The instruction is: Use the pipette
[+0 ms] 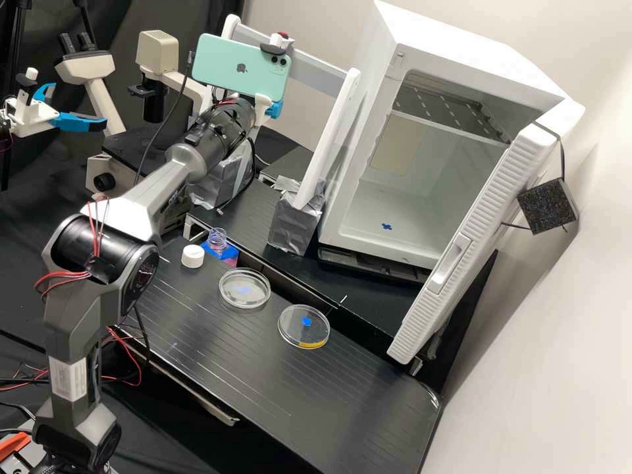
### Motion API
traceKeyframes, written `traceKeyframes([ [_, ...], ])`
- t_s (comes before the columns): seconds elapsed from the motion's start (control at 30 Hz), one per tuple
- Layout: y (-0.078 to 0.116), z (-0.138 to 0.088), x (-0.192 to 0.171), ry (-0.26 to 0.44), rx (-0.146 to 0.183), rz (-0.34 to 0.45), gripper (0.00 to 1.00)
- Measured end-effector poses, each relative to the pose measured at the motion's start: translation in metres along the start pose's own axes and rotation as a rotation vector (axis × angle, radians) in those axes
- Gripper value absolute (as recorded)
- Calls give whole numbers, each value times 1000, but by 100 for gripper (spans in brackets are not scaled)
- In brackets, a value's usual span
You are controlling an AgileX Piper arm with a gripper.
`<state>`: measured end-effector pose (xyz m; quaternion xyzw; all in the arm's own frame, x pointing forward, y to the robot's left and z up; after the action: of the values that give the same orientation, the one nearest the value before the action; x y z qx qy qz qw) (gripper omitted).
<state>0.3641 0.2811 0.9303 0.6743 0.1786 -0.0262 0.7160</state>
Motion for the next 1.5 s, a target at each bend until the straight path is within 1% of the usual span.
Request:
traceKeyframes([
  [0.07,-1,2,2,-8,-10,0,100],
  [0.23,0,4,4,-2,3,34,100],
  [0.27,-2,6,5,-3,0,42,100],
  [0.3,-2,7,4,-1,-9,48,100],
  [0.33,-5,9,3,4,-2,52,100],
  [0.5,-10,16,-14,37,9,83,100],
  [0.63,-7,23,-34,38,42,120,100],
  [0.67,-5,26,-39,33,53,128,100],
  [0.7,-3,28,-44,29,54,135,100],
  [0.77,-1,34,-54,23,74,144,100],
  [0.87,-1,44,-69,3,96,152,100],
  [0.93,-1,51,-83,-17,99,165,100],
  [1.03,-7,62,-102,-56,109,175,100],
  [1.17,-22,77,-129,-106,118,179,100],
  [1.3,-48,90,-159,-158,127,177,100],
  [1.43,-71,100,-182,-185,135,169,100],
  [1.5,-80,103,-190,-189,139,165,100],
])
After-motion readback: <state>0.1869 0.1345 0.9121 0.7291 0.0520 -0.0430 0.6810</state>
